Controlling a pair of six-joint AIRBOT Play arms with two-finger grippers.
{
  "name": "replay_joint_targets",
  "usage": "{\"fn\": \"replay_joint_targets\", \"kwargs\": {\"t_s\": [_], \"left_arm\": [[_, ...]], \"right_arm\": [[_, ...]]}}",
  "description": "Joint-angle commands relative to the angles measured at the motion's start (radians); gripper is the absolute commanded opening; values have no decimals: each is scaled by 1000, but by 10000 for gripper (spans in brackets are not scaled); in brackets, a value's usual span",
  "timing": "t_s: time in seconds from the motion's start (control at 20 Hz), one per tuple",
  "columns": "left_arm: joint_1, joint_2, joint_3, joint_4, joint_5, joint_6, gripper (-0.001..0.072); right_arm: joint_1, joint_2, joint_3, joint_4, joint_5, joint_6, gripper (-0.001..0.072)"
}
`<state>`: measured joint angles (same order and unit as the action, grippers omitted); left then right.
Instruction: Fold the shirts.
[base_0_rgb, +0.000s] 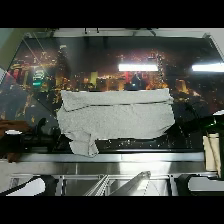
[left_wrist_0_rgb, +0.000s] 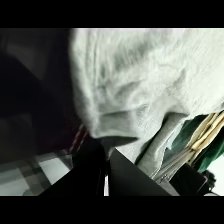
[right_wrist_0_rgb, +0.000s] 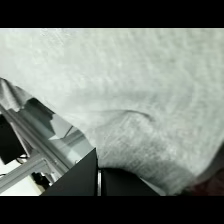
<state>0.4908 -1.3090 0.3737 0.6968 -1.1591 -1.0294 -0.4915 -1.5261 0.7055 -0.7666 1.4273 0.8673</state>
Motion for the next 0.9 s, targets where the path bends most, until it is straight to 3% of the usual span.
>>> {"fn": "replay_joint_targets", "kwargs": {"t_s": [0.0,0.25,0.5,0.7,0.85], "left_arm": [[68,1,2,-157,-115,88,20],[132,8,78,-240,-360,127,19],[172,173,142,-341,-369,77,19],[172,223,277,-341,-289,6,18],[151,137,418,-323,-281,-37,18]], "right_arm": [[-9,24,2,40,79,6,12],[-82,95,61,29,254,85,12],[-143,158,121,44,250,105,12],[-132,154,124,186,111,62,12],[-97,145,139,316,-34,-2,12]]}}
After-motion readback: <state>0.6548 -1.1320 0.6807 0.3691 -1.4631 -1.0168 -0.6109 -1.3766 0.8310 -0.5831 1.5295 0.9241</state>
